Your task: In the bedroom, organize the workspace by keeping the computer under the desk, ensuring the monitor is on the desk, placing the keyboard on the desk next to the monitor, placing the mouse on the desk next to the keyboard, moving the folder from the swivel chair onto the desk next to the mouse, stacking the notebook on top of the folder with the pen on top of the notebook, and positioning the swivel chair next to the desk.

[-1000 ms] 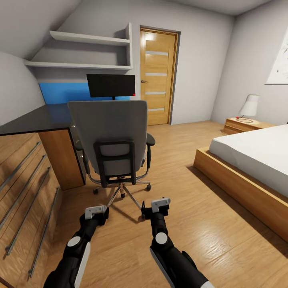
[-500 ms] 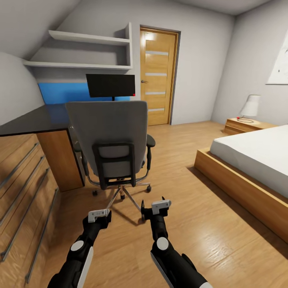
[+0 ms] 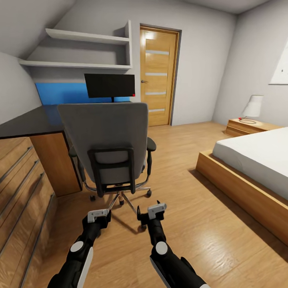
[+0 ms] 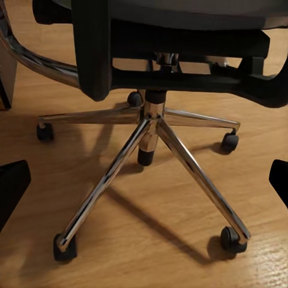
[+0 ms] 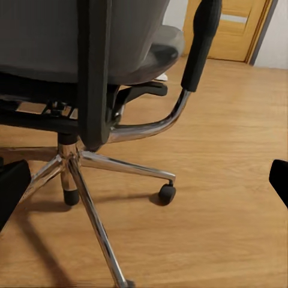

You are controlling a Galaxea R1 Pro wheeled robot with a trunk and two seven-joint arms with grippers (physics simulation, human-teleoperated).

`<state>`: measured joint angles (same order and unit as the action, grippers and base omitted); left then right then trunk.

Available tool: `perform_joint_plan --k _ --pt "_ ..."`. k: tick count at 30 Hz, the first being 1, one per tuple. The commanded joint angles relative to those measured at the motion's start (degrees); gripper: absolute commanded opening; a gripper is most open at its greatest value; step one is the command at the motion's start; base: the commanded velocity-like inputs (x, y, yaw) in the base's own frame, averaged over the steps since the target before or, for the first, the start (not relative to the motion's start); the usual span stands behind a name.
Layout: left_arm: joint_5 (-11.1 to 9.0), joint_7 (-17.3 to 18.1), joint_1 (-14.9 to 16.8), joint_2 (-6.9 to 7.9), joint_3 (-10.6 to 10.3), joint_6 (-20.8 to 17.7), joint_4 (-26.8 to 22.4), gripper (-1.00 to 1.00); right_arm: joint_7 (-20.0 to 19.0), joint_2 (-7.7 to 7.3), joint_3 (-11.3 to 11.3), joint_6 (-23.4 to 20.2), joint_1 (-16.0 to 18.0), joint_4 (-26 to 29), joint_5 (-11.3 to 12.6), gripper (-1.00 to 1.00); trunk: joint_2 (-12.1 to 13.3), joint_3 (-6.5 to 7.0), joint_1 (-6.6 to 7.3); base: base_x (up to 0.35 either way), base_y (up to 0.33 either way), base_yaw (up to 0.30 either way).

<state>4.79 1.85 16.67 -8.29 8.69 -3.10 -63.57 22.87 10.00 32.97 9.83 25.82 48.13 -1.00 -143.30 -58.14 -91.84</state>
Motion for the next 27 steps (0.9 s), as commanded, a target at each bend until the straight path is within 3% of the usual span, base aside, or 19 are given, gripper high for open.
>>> perform_joint_plan --k 1,7,19,27 --pt "0.5 0.2 0.0 -0.06 0.2 -0.2 -0.1 1.0 -0.2 0.0 0.1 0.1 0.0 -0.2 -0.1 1.0 0.0 -0.05 0.01 0.023 0.0 0.0" --pt "0.5 0.1 0.0 -0.06 0.3 -0.1 -0.1 1.0 -2.5 0.0 0.1 0.3 0.0 -0.7 -0.1 1.0 0.0 -0.05 0.01 0.01 0.0 0.0" --pt "0.5 0.0 0.0 -0.06 0.3 2.1 0.8 1.0 -3.2 0.0 0.3 0.4 0.0 -1.6 0.0 1.0 0.0 -0.05 0.01 0.127 0.077 0.0" --pt "0.6 0.0 0.0 -0.06 0.3 3.3 1.4 1.0 -3.7 0.0 0.4 2.7 0.0 -2.4 0.0 1.0 0.0 -0.05 0.01 0.047 0.025 0.0"
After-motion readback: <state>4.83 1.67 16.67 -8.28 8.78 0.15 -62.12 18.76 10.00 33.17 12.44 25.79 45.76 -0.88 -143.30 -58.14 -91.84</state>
